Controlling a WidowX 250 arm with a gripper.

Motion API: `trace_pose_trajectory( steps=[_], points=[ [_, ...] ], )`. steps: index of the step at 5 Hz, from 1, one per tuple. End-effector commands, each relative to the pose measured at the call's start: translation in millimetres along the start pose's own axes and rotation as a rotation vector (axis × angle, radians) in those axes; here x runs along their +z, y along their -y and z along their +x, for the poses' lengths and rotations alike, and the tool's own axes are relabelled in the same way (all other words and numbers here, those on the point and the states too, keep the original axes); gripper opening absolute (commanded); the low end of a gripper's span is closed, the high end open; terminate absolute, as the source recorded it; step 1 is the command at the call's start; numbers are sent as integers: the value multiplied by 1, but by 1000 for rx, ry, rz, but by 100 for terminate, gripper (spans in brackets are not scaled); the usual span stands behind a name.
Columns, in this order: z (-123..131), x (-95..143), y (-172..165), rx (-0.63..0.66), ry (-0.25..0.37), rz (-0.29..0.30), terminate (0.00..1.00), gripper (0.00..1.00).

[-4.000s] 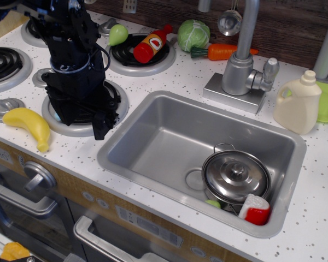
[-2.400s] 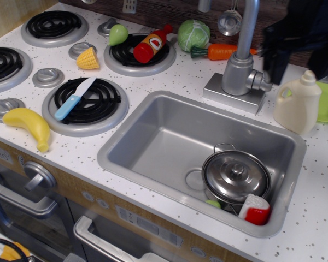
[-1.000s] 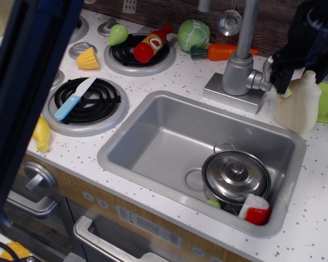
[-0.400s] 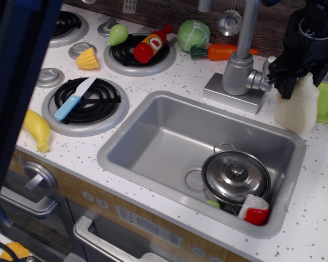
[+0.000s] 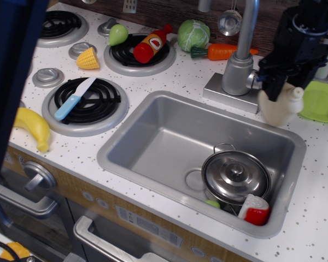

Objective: Put detergent in sink

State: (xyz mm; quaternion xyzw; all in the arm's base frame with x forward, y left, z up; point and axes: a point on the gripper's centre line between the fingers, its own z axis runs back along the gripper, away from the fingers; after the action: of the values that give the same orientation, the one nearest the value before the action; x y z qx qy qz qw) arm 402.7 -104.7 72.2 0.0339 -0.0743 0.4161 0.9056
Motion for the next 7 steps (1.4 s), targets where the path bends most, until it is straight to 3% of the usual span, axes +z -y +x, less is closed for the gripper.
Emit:
trace_pose_trajectory(
  steps=[1,2,3,4,5,6,7],
  points=[
    [10,57,-41,-27,57,-18,0,0],
    [6,42,-81,-48,61,-8,0,0],
    [7,11,-114,-87,2,-7,0,0],
    [10,-15,-123,-110,-69,-1,0,0],
    [16,-41,-132,-163,-204,45,0,0],
    [14,-64,-138,-196,-249,50,0,0],
    [15,-77,-142,-222,-211,59,0,0]
  ],
)
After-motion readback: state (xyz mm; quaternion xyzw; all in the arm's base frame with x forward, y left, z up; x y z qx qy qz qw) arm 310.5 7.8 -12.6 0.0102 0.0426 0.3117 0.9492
